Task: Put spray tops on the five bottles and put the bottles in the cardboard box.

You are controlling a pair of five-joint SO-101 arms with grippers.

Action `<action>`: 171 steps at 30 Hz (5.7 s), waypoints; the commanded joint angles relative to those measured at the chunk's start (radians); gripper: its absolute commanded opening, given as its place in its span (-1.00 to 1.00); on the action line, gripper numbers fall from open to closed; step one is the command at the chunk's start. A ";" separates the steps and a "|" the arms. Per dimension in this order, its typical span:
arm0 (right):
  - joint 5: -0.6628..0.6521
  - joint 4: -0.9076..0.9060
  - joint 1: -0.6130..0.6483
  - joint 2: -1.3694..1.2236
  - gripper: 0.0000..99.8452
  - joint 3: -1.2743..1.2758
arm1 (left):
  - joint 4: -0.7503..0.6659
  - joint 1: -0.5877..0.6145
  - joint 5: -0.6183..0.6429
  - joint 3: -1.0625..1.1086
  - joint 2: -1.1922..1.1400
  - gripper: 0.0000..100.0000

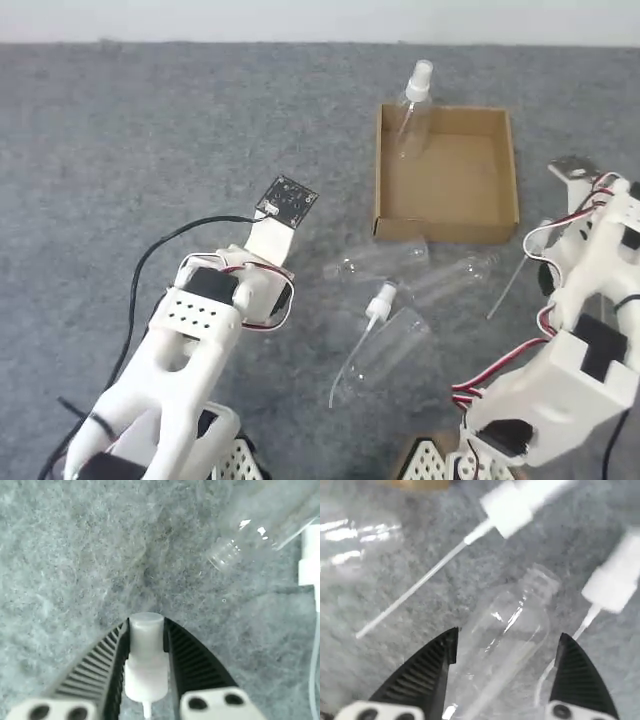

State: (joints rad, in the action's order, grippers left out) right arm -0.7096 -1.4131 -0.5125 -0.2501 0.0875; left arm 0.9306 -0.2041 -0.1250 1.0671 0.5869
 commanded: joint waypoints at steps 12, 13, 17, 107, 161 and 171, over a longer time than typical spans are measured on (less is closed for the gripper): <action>0.141 0.107 -0.015 -0.031 -0.50 -0.002 | -0.021 -0.002 0.006 -0.004 0.044 -0.98; 0.141 0.107 -0.015 -0.033 -0.50 -0.002 | -0.021 -0.002 0.005 0.001 0.044 -0.98; 0.141 0.107 -0.015 -0.033 -0.66 -0.002 | -0.021 -0.002 0.005 0.002 0.044 -0.98; 0.506 0.869 1.360 1.486 -0.99 1.102 | 0.127 0.101 0.511 -0.518 0.267 -0.98; 0.509 0.871 1.323 1.492 -0.99 1.126 | 0.114 0.144 0.324 -0.390 0.410 -0.74; 0.551 0.911 1.179 1.478 -0.99 1.008 | 0.095 0.324 0.322 -0.341 0.410 -0.74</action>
State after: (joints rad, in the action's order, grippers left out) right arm -0.1849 -0.5539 0.7181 1.2106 1.2014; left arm 1.0641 0.0951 0.2094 0.6544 0.9797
